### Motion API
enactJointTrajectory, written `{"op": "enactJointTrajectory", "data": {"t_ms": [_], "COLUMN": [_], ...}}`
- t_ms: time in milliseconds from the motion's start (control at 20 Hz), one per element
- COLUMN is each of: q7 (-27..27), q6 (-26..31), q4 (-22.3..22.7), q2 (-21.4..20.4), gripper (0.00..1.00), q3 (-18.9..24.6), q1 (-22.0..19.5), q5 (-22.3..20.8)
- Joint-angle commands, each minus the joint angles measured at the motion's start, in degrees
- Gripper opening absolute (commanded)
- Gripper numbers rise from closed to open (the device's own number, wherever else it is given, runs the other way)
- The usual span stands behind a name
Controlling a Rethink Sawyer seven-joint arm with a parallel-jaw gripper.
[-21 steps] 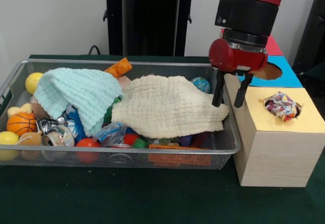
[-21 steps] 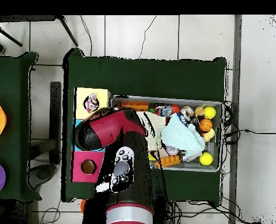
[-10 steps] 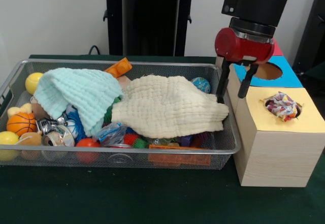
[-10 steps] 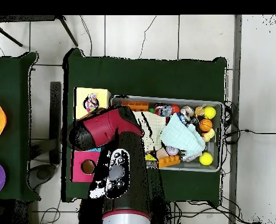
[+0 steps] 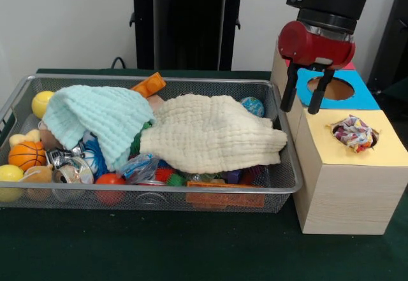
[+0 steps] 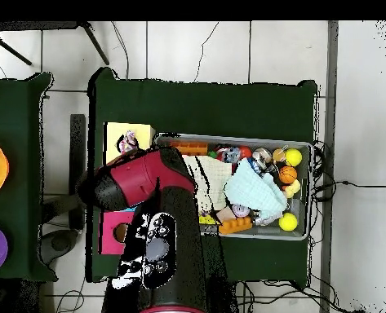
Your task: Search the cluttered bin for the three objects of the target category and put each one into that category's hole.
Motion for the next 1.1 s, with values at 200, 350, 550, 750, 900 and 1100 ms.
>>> {"op": "enactJointTrajectory", "data": {"t_ms": [200, 350, 550, 750, 900, 1100], "q7": [-4.3, -4.6, -4.6, -3.1, -2.4, -1.7], "q6": [6.1, 5.9, 6.4, 4.7, 4.5, 4.9], "q4": [4.1, 5.6, 6.4, 6.8, 7.1, 6.8], "q2": [-0.7, -0.8, -0.5, -0.5, -0.6, -0.3], "gripper": [1.00, 1.00, 1.00, 1.00, 1.00, 1.00], "q3": [9.1, 12.7, 15.8, 17.0, 17.2, 17.3], "q1": [-3.6, -5.8, -7.9, -8.6, -8.4, -8.2], "q5": [1.4, 3.3, 4.7, 4.4, 3.9, 3.6]}}
